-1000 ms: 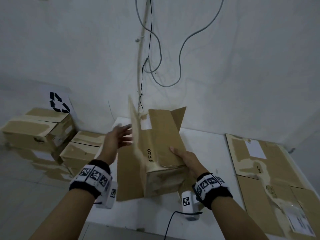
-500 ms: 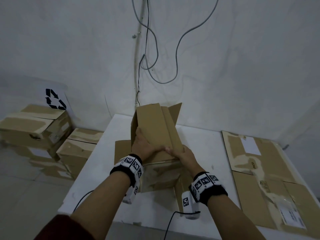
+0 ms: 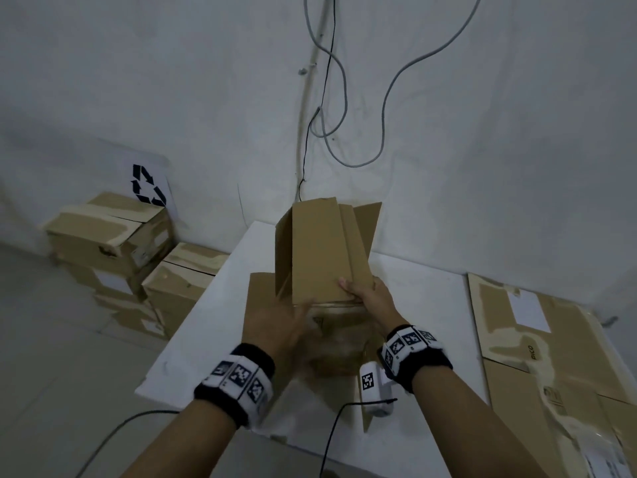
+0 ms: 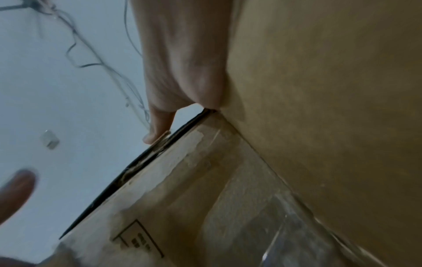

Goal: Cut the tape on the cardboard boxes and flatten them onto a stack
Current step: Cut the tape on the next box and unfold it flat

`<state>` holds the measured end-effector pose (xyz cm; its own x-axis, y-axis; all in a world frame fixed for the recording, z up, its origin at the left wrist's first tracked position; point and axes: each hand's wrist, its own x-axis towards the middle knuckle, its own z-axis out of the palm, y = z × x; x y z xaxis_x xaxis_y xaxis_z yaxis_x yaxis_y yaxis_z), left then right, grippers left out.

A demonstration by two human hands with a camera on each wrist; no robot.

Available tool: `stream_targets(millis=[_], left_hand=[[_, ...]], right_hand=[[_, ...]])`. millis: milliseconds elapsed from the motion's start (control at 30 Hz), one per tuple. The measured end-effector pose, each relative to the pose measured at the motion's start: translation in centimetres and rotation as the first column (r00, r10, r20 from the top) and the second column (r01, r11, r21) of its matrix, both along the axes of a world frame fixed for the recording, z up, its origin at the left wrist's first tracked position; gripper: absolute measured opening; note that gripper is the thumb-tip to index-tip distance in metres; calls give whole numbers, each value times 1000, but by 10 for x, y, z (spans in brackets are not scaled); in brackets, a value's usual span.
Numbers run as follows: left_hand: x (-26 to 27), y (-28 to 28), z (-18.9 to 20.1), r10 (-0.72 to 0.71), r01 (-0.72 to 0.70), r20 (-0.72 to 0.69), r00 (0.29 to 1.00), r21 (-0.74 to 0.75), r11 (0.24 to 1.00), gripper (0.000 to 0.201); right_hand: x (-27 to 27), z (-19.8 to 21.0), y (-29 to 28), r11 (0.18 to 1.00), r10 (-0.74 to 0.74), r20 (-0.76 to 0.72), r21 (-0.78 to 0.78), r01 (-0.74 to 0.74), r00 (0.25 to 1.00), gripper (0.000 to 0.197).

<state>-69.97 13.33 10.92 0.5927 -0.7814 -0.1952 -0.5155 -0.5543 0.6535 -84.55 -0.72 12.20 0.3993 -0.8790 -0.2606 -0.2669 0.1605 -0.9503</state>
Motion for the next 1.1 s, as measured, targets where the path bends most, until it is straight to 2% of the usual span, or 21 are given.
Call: stream_targets(millis=[67,133,233,333,400,467,533,567,600,667,700,767,800,900,933,1000,1100], left_hand=[[-32,-4,-1,2,-15,-134,991,-92,996,62],[-43,-11,-2,85,-94,-130,988,-72,993,61],[-22,-24,-1,58,-58,14,998,-19,998,48],[5,-27,11,-110,113,85,990,-29,993,28],[16,-28,15,-165,165,35,986,15,986,31],[30,-38,10,-151,148,31,988,87,985,31],[42,-50,5,-74,67,34,997,164,984,29],[45,-53,6,-59,51,37,998,173,984,30],[48,-58,5,-70,65,24,997,164,984,31],[50,-63,1,-106,110,-42,994,112,988,31],[51,-65,-1,-133,139,-95,987,55,989,29],[57,-72,-13,-136,131,-131,982,-50,990,30],[59,-75,-17,-129,125,-95,987,-50,991,34],[67,-86,-36,-70,25,244,967,184,983,57],[69,-90,-42,-36,-29,282,959,222,975,64],[71,-96,-55,18,-84,259,966,248,965,69],[74,-102,-84,45,-92,167,985,287,954,57]], right_hand=[[6,4,-1,1000,-14,-51,-13,13,999,45],[12,4,-4,998,-41,-85,-44,37,996,62],[17,-8,-13,996,-47,-225,-82,29,973,113],[12,-6,-15,977,-46,-284,-211,-15,958,114],[8,0,-17,965,-4,-303,-251,-76,953,107],[7,6,-23,959,106,-362,-209,-192,926,108],[9,1,-33,939,180,-438,-189,-287,881,117],[11,-5,-39,936,181,-458,-192,-296,870,113],[13,-14,-45,932,157,-485,-215,-291,860,99],[16,-36,-57,909,88,-566,-291,-299,820,54],[18,-43,-62,900,52,-592,-320,-294,804,39],[23,-45,-68,895,7,-626,-343,-283,780,33],[25,-43,-70,894,-2,-649,-342,-289,761,34],[33,-45,-78,907,-15,-685,-317,-279,728,30],[36,-47,-78,913,-19,-681,-311,-265,732,27],[39,-60,-76,931,-11,-664,-279,-234,748,21],[41,-82,-66,956,-44,-631,-251,-151,775,18]])
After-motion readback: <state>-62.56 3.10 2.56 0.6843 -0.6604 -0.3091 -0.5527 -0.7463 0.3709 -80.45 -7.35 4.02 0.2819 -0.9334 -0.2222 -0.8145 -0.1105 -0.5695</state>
